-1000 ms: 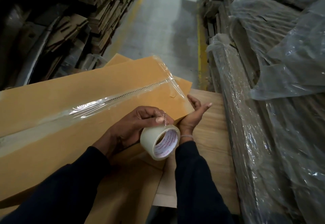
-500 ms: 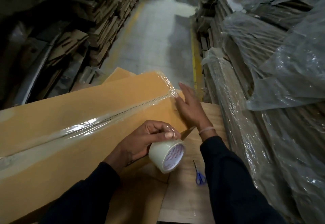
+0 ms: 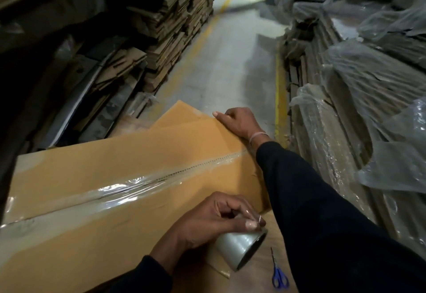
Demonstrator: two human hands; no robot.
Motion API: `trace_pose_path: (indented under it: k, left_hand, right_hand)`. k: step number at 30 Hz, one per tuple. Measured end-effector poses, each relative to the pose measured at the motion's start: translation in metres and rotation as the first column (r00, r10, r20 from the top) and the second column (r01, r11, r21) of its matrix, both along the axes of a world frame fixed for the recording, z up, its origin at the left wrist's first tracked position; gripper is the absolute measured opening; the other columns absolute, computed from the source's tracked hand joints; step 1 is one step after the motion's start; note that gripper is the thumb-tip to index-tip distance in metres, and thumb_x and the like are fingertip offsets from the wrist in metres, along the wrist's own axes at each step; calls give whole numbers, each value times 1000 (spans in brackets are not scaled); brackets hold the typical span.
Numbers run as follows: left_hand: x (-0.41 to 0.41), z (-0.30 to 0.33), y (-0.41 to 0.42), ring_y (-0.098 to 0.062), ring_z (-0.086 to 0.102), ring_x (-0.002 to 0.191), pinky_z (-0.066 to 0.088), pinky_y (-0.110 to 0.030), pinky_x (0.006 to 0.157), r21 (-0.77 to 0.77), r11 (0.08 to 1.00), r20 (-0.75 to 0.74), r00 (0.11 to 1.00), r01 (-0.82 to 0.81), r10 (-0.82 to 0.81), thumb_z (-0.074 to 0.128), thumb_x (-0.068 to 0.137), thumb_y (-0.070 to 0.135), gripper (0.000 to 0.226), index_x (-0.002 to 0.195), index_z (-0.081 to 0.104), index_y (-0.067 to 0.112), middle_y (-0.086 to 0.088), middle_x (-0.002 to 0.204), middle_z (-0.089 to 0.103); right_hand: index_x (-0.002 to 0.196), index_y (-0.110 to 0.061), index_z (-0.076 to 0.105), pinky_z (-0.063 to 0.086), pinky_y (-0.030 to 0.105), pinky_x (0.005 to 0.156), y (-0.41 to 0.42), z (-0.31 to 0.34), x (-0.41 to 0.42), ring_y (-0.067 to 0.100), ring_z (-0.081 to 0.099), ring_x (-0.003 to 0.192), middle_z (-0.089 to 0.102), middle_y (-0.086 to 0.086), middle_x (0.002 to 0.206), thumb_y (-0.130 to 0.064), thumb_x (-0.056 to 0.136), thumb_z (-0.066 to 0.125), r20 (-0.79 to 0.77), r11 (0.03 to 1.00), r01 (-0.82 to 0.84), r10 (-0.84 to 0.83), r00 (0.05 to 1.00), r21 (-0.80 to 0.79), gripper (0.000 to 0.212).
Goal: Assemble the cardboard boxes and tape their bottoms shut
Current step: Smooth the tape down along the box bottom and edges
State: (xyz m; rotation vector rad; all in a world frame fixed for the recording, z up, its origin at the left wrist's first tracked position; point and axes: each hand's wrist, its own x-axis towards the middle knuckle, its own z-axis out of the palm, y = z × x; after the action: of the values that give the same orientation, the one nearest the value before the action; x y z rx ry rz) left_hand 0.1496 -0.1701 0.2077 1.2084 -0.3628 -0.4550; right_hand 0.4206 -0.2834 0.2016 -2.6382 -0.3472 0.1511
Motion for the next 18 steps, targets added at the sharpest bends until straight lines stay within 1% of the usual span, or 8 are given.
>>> trace_pose_path:
  k: [2,3,5,6,9,13,16,18]
  left_hand:
    - [3,-3,1,-31,68,107,50,-45,100,20,1000,34,999,-4,3,72,96,-1,10,104,78,0,-12,108,74]
    - [4,-3,1,-32,69,107,50,-45,100,27,1000,40,999,-6,5,72,96,-1,10,104,77,-4,-13,109,74]
    - [4,-4,0,-31,69,107,51,-43,99,32,999,43,999,-4,3,72,96,-1,10,104,76,-5,-14,109,74]
    - [4,-4,-1,-30,69,107,52,-41,99,28,1000,39,999,1,-2,72,96,-1,11,105,77,-2,-13,109,74]
    - [1,-3,-4,-30,69,107,51,-40,98,10,1000,26,1000,7,-7,73,96,0,13,103,79,8,-12,108,74]
    - [-1,0,-5,-24,68,103,50,-36,93,-25,1000,-30,1000,-1,0,72,96,2,10,98,79,8,-14,107,72]
    - [-2,-1,-5,-25,67,102,50,-36,91,-36,999,-55,998,14,-16,73,95,3,9,101,76,-3,-16,107,72]
    - [-2,-3,-7,-28,66,102,50,-38,90,-33,999,-62,998,12,-15,73,95,4,15,103,74,-8,-18,108,72]
  right_hand:
    - [98,-18,81,57,43,98,-2,-1,4,24,71,102,79,6,103,-84,84,60,-66,995,39,-33,997,93,70]
    - [119,-21,78,53,43,108,-3,0,4,26,68,119,75,7,124,-84,83,62,-119,992,56,-43,992,112,75]
    - [159,-21,46,43,45,117,-3,6,0,31,53,142,55,12,155,-82,84,64,-233,989,80,-49,971,125,98]
    - [167,-21,27,40,46,118,-3,9,-3,33,48,146,46,14,162,-81,86,64,-265,985,88,-46,963,148,107]
    - [170,-19,-5,31,45,124,-12,9,-21,33,32,157,22,15,174,-75,95,56,-222,980,67,-24,975,186,112]
    - [169,-15,-9,25,48,129,-38,2,-82,23,8,164,-3,5,178,-64,109,31,-88,999,-24,22,996,-23,88]
    - [170,-23,-6,37,50,119,-70,-1,-131,28,24,160,8,4,178,-66,109,24,-75,997,-19,13,997,-75,80]
    - [170,-28,10,42,49,114,-94,-8,-160,31,40,152,28,6,173,-66,109,22,-54,996,59,-63,997,-68,73]
